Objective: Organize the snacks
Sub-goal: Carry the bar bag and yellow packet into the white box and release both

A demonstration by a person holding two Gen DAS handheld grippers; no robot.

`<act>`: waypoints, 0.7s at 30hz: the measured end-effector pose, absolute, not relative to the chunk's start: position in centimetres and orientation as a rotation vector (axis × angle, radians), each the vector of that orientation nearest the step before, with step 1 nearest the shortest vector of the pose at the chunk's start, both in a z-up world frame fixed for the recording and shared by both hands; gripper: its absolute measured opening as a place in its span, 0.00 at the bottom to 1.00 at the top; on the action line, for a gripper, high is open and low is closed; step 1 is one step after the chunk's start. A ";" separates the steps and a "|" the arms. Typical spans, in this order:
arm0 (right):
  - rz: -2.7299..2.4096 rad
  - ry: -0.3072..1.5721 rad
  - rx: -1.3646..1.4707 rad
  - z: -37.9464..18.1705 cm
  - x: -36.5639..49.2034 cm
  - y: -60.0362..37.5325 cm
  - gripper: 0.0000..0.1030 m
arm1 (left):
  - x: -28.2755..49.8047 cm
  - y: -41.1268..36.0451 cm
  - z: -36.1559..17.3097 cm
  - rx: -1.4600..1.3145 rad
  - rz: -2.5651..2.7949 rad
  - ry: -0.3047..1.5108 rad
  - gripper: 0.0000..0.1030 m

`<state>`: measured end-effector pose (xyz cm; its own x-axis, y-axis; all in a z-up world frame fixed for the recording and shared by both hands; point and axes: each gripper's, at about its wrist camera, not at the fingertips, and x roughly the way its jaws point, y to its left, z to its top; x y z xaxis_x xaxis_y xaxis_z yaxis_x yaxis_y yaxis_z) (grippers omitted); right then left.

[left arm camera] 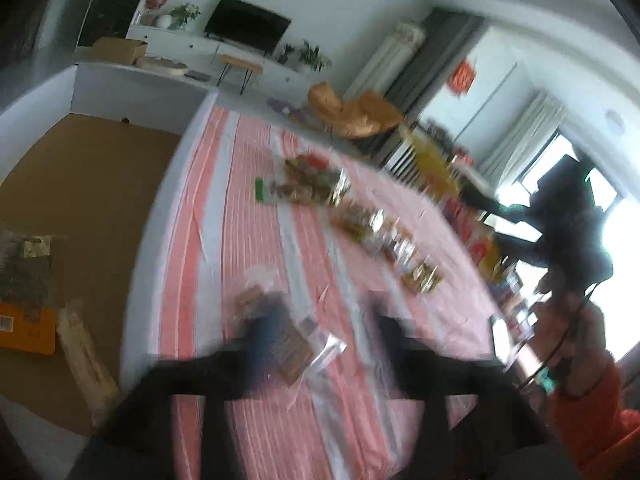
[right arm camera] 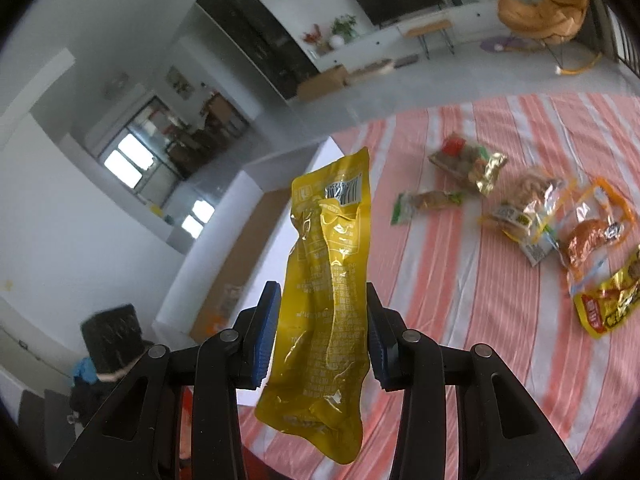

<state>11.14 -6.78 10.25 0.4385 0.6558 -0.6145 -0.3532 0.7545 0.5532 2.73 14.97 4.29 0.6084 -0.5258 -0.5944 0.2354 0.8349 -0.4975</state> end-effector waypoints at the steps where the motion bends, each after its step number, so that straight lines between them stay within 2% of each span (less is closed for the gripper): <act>1: 0.644 0.918 0.372 10.3 11.0 -7.1 0.41 | 2.7 14.3 4.0 -0.376 -0.441 0.805 0.86; 5: 0.601 0.922 0.347 9.7 10.8 -8.5 0.41 | 3.1 10.6 1.0 -0.313 -0.321 0.928 0.88; 8: 0.601 0.944 0.365 8.3 10.9 -9.5 0.41 | 4.6 9.6 -2.0 -0.411 -0.124 1.031 0.87; 12: 0.614 0.940 0.374 7.4 10.5 -10.5 0.41 | 7.6 9.0 -3.2 -0.479 0.038 1.070 0.87; 17: 0.625 0.908 0.379 7.1 9.8 -12.0 0.41 | 10.2 5.5 -6.3 -0.263 0.133 1.209 0.93; 19: 0.623 0.901 0.384 7.0 9.8 -12.7 0.41 | 9.5 5.0 -6.5 -0.207 0.112 1.156 0.95; 20: 0.620 0.896 0.391 7.0 9.8 -13.1 0.41 | 9.1 5.1 -6.5 -0.201 0.097 1.122 0.91; 21: 0.618 0.894 0.397 7.0 9.8 -13.3 0.41 | 8.7 5.2 -6.4 -0.178 0.079 1.088 0.70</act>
<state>9.83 -13.34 7.05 0.4723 0.6477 -0.5978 -0.3305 0.7589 0.5611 8.67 5.18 -6.38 0.4635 -0.0231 -0.8858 -0.1516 0.9829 -0.1049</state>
